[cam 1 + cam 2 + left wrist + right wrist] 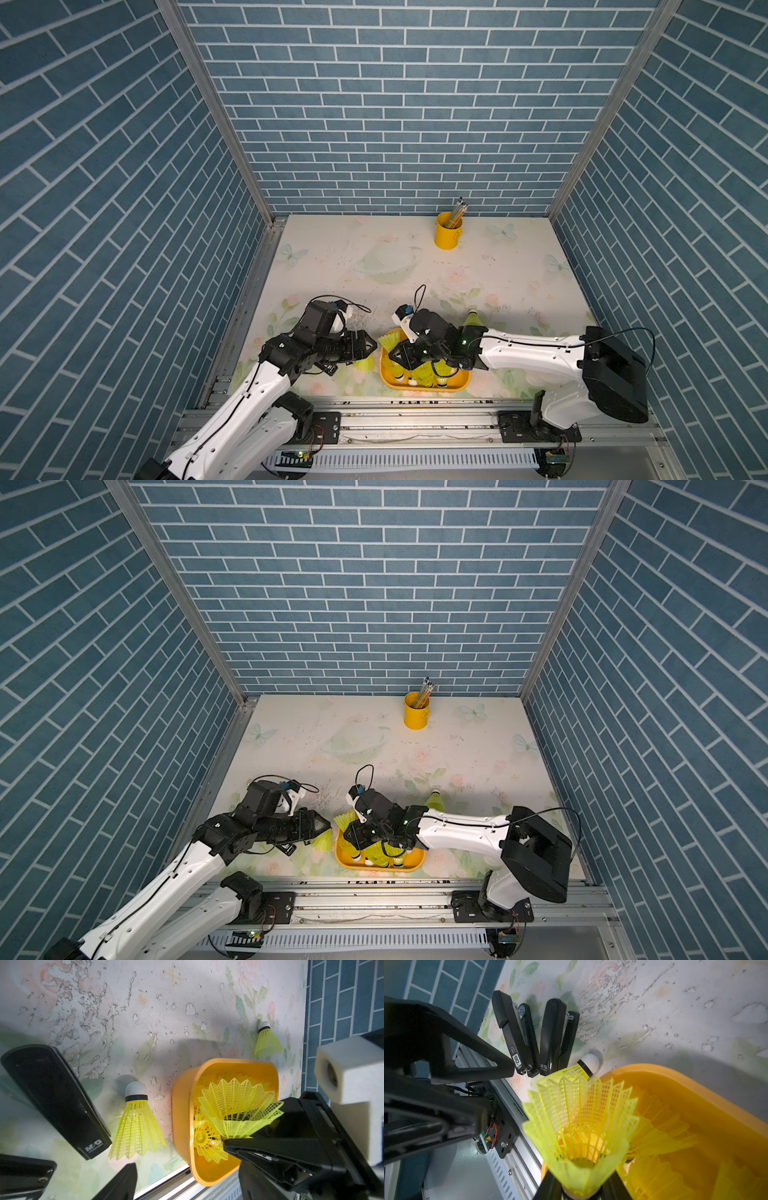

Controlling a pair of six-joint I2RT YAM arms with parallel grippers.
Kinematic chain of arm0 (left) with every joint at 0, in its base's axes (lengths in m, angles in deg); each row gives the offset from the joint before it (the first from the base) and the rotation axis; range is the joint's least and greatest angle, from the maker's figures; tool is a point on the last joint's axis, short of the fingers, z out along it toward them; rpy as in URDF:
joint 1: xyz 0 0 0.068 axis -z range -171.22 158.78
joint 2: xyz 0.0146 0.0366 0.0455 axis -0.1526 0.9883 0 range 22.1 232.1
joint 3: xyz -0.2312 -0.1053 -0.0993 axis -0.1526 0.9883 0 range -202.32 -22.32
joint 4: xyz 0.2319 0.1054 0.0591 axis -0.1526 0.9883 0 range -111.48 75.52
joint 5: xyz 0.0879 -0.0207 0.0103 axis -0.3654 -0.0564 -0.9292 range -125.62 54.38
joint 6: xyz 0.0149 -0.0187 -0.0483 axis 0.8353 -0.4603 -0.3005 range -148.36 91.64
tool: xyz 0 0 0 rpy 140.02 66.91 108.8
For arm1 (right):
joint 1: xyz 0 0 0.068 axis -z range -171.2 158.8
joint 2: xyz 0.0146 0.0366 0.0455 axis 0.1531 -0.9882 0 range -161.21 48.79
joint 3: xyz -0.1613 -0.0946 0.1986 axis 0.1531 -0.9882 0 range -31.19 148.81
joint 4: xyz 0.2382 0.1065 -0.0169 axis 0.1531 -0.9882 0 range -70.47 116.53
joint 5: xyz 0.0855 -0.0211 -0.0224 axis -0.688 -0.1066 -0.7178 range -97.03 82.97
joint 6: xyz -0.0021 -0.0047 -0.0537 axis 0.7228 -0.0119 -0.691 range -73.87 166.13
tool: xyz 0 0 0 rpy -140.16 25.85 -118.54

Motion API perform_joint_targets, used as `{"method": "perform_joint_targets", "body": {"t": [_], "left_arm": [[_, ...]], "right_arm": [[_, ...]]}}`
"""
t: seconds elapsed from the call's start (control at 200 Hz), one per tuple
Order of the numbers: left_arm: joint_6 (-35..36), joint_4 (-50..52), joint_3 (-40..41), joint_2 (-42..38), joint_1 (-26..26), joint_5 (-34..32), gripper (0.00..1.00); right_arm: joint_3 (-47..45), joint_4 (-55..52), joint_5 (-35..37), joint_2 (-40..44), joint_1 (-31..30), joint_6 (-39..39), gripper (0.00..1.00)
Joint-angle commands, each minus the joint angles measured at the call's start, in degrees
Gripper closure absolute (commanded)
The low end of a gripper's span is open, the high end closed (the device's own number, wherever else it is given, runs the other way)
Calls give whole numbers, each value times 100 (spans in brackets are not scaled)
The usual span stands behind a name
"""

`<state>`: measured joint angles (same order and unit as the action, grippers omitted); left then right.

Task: Put the shuttlecocks into the storage box
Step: Place the shuttlecock in the storage box.

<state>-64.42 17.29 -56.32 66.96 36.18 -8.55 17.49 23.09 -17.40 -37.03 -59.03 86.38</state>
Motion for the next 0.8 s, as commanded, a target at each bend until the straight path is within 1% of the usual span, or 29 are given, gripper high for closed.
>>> {"method": "perform_joint_targets", "body": {"t": [0.0, 0.235, 0.29, 0.48, 0.56, 0.795], "left_arm": [[37, 1, -46, 38, 28, 0, 17], [24, -57, -48, 75, 30, 0, 17], [19, -71, -46, 74, 29, 0, 17], [11, -101, -56, 104, 24, -25, 17], [3, -121, -54, 112, 29, -42, 17], [-145, -93, -106, 68, 35, -231, 18]], "right_arm": [[19, -159, 61, -42, -46, 27, 76], [60, -192, 25, -77, -37, 9, 72], [55, -226, 34, -52, -44, -4, 68], [98, -388, 92, 55, -38, -70, 53], [130, -466, 129, 100, -38, -83, 49], [289, -709, 246, 287, -38, -96, 46]]}}
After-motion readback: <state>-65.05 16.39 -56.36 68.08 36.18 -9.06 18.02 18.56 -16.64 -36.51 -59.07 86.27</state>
